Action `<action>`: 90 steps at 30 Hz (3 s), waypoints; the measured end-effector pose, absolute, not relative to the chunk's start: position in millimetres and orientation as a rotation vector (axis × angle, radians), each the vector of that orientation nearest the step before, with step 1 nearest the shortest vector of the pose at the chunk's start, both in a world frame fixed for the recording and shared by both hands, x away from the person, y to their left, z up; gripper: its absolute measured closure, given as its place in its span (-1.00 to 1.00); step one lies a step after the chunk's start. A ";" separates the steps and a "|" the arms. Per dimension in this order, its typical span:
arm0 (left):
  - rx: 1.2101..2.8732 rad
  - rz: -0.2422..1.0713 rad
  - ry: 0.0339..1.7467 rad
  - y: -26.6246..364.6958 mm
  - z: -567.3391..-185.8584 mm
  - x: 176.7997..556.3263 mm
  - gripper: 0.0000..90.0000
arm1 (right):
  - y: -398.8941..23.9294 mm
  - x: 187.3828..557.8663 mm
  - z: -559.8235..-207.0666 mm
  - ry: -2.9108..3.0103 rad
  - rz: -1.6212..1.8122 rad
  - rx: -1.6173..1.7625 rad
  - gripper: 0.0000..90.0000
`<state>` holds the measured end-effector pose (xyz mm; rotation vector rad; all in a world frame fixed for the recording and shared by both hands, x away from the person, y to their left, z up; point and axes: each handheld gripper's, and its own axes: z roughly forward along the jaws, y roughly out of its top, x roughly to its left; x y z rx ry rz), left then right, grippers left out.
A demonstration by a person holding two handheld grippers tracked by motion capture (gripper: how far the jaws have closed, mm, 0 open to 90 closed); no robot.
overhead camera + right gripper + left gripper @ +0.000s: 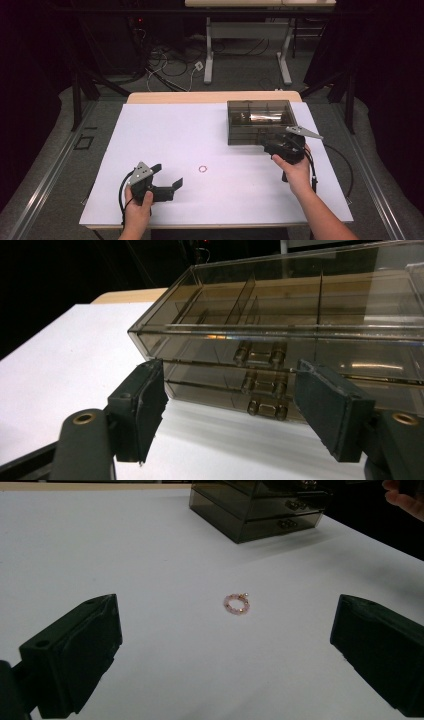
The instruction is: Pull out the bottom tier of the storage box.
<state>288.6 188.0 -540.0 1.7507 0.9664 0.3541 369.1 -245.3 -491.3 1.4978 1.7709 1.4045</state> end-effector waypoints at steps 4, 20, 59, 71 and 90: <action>1.748 0.351 0.970 187.6 -540.4 288.8 -0.99 | -246.8 373.3 -490.4 1.751 1.418 1.516 -0.38; 1.753 0.351 0.963 187.7 -541.3 289.7 -0.99 | -242.4 385.9 -494.8 1.781 1.487 1.621 -0.32; 1.758 0.349 0.967 188.0 -543.2 289.4 -0.99 | -239.6 400.6 -530.4 1.898 1.469 1.891 0.05; 1.751 0.340 0.980 187.9 -544.0 289.0 -0.99 | -237.8 407.7 -541.7 1.868 1.454 1.991 0.13; 1.754 0.340 0.985 188.6 -544.6 288.8 -0.99 | -242.8 418.1 -556.6 1.824 1.455 2.120 0.22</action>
